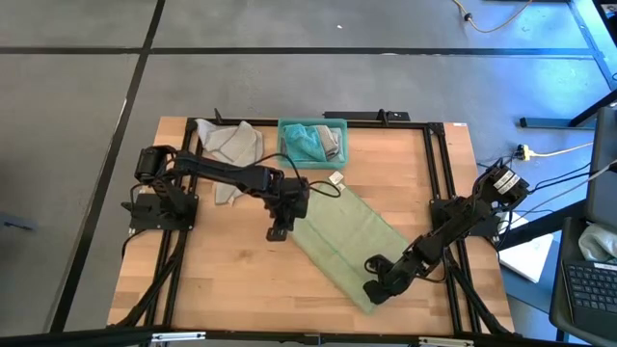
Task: Fold microfiber towels
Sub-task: Fold the green towel
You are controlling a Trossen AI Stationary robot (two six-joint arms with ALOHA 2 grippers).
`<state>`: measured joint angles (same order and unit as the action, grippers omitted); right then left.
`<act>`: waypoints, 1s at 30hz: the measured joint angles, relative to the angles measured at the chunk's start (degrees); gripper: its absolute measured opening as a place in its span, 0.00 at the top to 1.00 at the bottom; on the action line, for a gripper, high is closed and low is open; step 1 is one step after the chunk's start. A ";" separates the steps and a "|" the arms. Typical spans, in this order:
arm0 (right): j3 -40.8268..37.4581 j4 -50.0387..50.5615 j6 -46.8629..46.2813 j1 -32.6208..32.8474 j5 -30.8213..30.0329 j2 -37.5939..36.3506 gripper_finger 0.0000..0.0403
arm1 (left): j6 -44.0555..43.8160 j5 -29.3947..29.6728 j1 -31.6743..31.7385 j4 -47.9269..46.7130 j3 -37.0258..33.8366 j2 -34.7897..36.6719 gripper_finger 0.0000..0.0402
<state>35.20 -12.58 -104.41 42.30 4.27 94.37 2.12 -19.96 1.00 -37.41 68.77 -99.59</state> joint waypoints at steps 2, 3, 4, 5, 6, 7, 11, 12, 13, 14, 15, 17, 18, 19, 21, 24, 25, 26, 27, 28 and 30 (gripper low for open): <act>0.33 0.36 1.50 0.02 0.85 -0.15 0.88 | 2.43 0.04 0.29 0.01 0.00 0.00 0.97; 0.55 0.34 2.67 0.02 1.28 -0.23 0.90 | 3.67 0.07 0.47 0.11 0.00 0.00 0.97; 0.82 0.33 3.46 0.02 1.48 -0.30 0.93 | 5.07 0.06 0.61 0.29 0.00 0.00 0.97; 1.12 0.36 4.26 0.02 1.66 -0.30 0.96 | 6.60 0.08 0.75 0.56 0.00 0.00 0.97; 1.41 0.37 5.06 0.02 1.76 -0.30 0.97 | 8.43 0.26 0.81 0.93 0.00 0.00 0.97; 1.71 0.43 6.12 0.02 1.78 -0.30 0.98 | 10.11 0.62 0.83 1.36 0.05 0.00 0.97; 3.68 2.07 9.22 0.02 1.80 -0.35 0.97 | 17.41 1.37 0.70 2.26 1.85 -0.04 0.97; 4.17 2.85 10.13 0.02 1.80 -0.35 0.97 | 19.08 1.14 0.70 3.09 2.38 -0.04 0.97; 4.76 3.89 10.61 0.02 1.82 -0.35 0.97 | 20.45 0.75 0.70 3.94 2.90 -0.04 0.96; 5.35 4.95 11.31 0.02 1.83 -0.35 0.98 | 21.43 0.13 0.69 4.78 3.45 -0.04 0.96; 5.86 5.82 12.07 0.02 1.83 -0.37 0.98 | 22.18 -0.53 0.67 5.70 4.02 -0.04 0.95; 6.80 7.37 14.17 0.01 1.86 -0.37 0.99 | 22.37 -1.74 0.67 8.19 4.97 -0.04 0.91; 7.29 8.06 14.89 0.00 1.84 -0.37 0.98 | 22.43 -2.70 0.66 9.68 5.30 -0.08 0.89; 7.70 8.58 15.83 0.00 1.87 -0.37 0.98 | 22.46 -3.73 0.50 11.30 5.48 -0.24 0.86; 8.36 9.39 17.67 -0.21 1.88 -0.39 0.97 | 22.43 -5.03 0.14 14.09 5.49 -0.67 0.80; 9.71 11.91 20.14 -0.72 1.95 -0.39 0.97 | 22.16 -7.43 -0.40 16.69 5.49 -2.07 0.71; 10.11 12.67 21.22 -0.93 1.95 -0.39 0.97 | 21.57 -8.97 -0.47 17.11 5.49 -2.71 0.69; 10.59 13.28 22.68 -1.13 1.93 -0.39 0.97 | 20.52 -10.06 -0.48 17.93 5.49 -3.35 0.66; 11.30 14.12 24.25 -1.44 1.96 -0.39 0.97 | 19.60 -10.95 -0.43 18.12 5.45 -3.86 0.64; 12.14 15.22 25.86 -1.76 1.98 -0.39 0.97 | 19.09 -11.79 -0.42 18.45 5.42 -4.43 0.62; 14.09 17.83 29.28 -2.40 1.95 -0.39 0.98 | 19.02 -12.64 -0.63 19.48 5.42 -5.28 0.59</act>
<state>49.29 5.25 -75.13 39.91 6.22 93.97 21.15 -32.60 0.36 -17.93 74.19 -104.87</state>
